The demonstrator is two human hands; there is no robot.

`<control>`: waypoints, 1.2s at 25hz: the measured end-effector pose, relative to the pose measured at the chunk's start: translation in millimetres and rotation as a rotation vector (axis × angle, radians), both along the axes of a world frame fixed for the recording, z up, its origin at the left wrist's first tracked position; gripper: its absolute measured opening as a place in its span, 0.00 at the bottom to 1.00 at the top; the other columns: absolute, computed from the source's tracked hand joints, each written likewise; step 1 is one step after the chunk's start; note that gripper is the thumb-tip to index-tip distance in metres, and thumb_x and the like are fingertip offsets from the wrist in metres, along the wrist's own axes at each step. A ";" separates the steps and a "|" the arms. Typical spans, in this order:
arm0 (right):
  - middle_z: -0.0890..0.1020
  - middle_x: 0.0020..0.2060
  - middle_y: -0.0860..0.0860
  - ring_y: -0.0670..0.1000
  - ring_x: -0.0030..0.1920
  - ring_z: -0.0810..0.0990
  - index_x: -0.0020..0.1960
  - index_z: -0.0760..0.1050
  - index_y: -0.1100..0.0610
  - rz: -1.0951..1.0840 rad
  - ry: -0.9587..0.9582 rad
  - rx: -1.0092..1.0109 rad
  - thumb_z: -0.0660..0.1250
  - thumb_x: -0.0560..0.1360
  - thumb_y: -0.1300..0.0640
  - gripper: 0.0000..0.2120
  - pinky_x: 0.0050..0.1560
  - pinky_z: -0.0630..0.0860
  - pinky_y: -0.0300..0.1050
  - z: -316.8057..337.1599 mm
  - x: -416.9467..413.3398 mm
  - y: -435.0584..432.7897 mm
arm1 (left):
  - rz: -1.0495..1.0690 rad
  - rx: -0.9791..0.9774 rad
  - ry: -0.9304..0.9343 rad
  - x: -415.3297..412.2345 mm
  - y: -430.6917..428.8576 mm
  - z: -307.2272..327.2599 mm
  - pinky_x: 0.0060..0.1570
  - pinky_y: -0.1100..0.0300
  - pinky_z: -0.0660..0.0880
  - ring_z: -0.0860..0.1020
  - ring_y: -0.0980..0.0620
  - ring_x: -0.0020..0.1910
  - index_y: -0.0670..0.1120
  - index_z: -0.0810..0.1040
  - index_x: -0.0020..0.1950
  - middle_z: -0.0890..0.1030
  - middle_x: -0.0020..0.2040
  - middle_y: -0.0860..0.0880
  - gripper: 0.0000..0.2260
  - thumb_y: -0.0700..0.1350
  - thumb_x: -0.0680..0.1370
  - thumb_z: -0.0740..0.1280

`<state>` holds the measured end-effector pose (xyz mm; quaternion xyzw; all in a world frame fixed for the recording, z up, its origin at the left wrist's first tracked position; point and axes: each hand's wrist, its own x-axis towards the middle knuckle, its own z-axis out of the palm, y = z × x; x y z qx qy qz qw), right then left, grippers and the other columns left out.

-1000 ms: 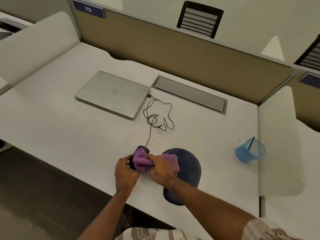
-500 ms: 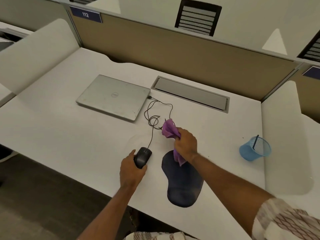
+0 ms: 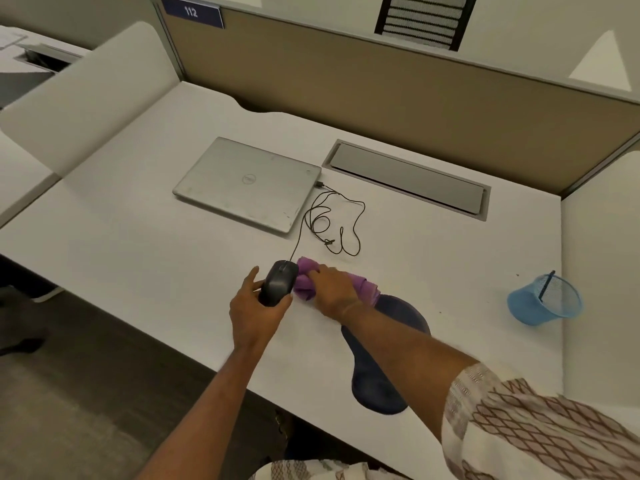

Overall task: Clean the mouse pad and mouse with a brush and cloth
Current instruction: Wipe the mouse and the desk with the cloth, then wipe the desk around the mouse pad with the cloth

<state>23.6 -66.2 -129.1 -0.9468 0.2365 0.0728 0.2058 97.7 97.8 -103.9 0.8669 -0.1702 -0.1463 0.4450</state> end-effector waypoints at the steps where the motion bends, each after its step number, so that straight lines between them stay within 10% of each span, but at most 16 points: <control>1: 0.75 0.63 0.54 0.55 0.61 0.74 0.64 0.73 0.55 0.026 0.024 -0.003 0.65 0.78 0.56 0.14 0.62 0.73 0.50 -1.7 0.4 8.3 | 0.006 -0.001 0.007 3.1 1.2 0.1 0.56 0.60 0.75 0.83 0.49 0.54 0.47 0.68 0.76 0.83 0.60 0.45 0.41 0.49 0.67 0.82; 22: 0.80 0.48 0.59 0.62 0.48 0.78 0.53 0.80 0.60 0.451 0.010 0.208 0.66 0.74 0.65 0.09 0.47 0.76 0.60 -1.6 -100.6 103.1 | -0.162 0.191 0.030 4.1 24.3 -52.3 0.62 0.47 0.77 0.79 0.45 0.60 0.49 0.63 0.78 0.79 0.64 0.45 0.43 0.47 0.68 0.81; 26: 0.80 0.59 0.56 0.59 0.59 0.78 0.62 0.77 0.56 0.450 0.016 0.223 0.63 0.79 0.60 0.13 0.60 0.74 0.55 -21.9 -131.4 118.4 | -0.207 0.231 0.009 5.1 28.2 -53.8 0.65 0.43 0.74 0.74 0.42 0.66 0.50 0.62 0.77 0.77 0.66 0.46 0.44 0.53 0.67 0.81; 30: 0.76 0.68 0.54 0.57 0.67 0.74 0.69 0.72 0.54 0.530 -0.040 0.100 0.68 0.77 0.56 0.20 0.70 0.66 0.54 -46.9 -174.6 139.0 | -0.378 0.243 -0.409 -10.8 34.2 -48.5 0.63 0.48 0.73 0.72 0.45 0.66 0.50 0.67 0.75 0.76 0.67 0.47 0.37 0.59 0.71 0.76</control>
